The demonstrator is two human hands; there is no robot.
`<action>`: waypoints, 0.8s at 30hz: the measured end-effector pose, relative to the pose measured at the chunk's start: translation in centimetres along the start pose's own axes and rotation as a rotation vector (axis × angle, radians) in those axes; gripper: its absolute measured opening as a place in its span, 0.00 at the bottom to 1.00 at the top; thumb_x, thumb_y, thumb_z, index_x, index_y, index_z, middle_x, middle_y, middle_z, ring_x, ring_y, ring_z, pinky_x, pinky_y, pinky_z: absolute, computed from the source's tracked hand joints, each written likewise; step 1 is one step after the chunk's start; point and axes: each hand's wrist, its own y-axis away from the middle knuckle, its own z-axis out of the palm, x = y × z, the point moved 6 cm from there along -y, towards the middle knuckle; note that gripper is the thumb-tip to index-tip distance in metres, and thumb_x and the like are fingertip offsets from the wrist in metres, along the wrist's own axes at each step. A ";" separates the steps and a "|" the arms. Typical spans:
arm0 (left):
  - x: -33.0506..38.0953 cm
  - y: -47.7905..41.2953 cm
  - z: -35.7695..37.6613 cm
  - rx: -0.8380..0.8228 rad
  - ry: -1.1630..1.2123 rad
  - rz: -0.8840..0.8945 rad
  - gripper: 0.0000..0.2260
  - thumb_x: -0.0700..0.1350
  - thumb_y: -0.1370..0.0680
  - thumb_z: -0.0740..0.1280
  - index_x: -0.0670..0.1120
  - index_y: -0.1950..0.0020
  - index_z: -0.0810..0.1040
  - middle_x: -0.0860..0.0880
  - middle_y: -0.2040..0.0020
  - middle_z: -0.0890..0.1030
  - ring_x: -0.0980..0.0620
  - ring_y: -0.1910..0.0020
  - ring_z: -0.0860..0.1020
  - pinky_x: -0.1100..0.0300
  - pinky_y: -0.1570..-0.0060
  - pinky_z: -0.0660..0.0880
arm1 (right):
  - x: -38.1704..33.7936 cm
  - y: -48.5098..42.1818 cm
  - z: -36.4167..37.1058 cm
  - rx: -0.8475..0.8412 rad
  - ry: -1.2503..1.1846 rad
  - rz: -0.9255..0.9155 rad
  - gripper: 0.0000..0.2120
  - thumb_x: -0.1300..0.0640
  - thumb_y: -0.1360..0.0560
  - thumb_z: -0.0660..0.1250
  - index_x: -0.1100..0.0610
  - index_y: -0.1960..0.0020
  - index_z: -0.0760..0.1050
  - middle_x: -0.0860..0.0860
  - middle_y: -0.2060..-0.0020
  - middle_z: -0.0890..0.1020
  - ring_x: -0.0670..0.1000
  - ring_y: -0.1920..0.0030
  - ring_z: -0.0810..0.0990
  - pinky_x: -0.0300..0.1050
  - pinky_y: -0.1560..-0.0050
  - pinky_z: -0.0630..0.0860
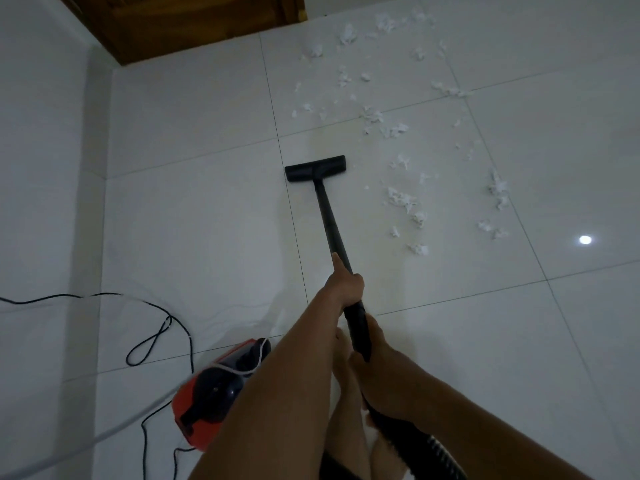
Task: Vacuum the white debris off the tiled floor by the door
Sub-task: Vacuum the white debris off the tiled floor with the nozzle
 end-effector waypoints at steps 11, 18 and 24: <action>6.0 -7.8 -8.2 -0.008 -0.050 0.008 0.37 0.43 0.16 0.57 0.56 0.20 0.31 0.41 0.27 0.70 0.42 0.40 0.77 0.48 0.36 0.75 | -9.6 -7.2 -3.1 -0.051 -0.053 0.078 0.34 0.49 0.14 0.54 0.39 0.19 0.33 0.56 0.46 0.81 0.46 0.71 0.80 0.33 0.79 0.71; 8.6 -12.9 -11.4 0.019 -0.046 0.028 0.37 0.43 0.16 0.57 0.57 0.20 0.32 0.41 0.30 0.73 0.43 0.45 0.77 0.49 0.38 0.76 | -12.7 -12.2 -4.9 -0.053 -0.041 0.072 0.34 0.50 0.14 0.51 0.38 0.20 0.31 0.56 0.54 0.82 0.44 0.76 0.77 0.36 0.78 0.72; 10.2 -16.0 -12.6 0.035 -0.022 0.043 0.36 0.43 0.16 0.56 0.57 0.20 0.32 0.41 0.30 0.73 0.45 0.47 0.77 0.53 0.45 0.76 | -14.1 -15.1 -6.1 -0.073 -0.062 0.075 0.34 0.51 0.13 0.52 0.38 0.20 0.30 0.59 0.52 0.83 0.44 0.77 0.76 0.36 0.77 0.72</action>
